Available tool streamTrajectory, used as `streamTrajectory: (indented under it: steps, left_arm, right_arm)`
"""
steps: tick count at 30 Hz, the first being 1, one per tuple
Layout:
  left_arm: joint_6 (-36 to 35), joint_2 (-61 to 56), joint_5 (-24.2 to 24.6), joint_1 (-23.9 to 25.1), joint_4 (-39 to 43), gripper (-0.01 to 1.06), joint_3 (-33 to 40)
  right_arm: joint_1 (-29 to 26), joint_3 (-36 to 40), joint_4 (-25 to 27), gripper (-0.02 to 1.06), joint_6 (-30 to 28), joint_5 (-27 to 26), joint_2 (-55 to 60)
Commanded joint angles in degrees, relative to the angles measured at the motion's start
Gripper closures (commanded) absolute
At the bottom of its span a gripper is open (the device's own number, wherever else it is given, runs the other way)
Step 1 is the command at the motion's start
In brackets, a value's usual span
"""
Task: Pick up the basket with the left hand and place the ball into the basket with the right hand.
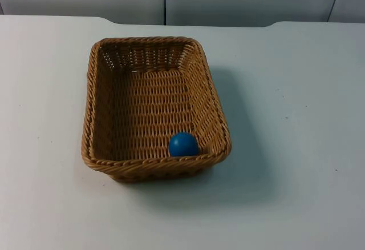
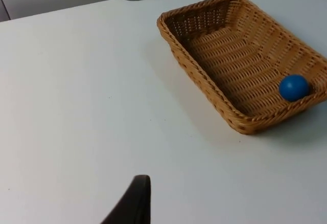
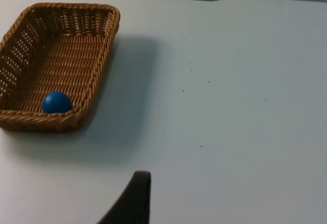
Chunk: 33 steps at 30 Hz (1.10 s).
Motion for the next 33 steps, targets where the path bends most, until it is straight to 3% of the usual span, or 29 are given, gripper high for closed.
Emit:
streamTrajectory:
  steps: [1,7,12,27,33]
  left_arm:
    - [1.45,-0.27,-0.34,-0.36,-1.4,0.0,0.44]
    - [1.44,-0.27,-0.34,-0.36,-1.41,0.0,0.44]
    - [8.45,-0.27,0.18,-0.36,-6.49,0.0,0.34]
    - [8.69,-0.27,0.31,-0.36,-5.79,0.0,0.23]
    - [5.39,-0.27,0.01,-0.36,-1.99,0.0,0.23]
  right_arm:
    - [0.2,0.3,0.29,0.0,-0.63,-0.12,-0.2]
    - [0.2,0.3,0.29,0.0,-0.21,0.05,-0.2]
    - [0.2,0.3,1.77,0.0,-1.98,0.05,-0.2]
    - [0.2,0.3,1.35,0.0,-2.34,0.05,-0.2]
    - [0.2,0.3,1.35,0.0,-3.97,0.26,-0.2]
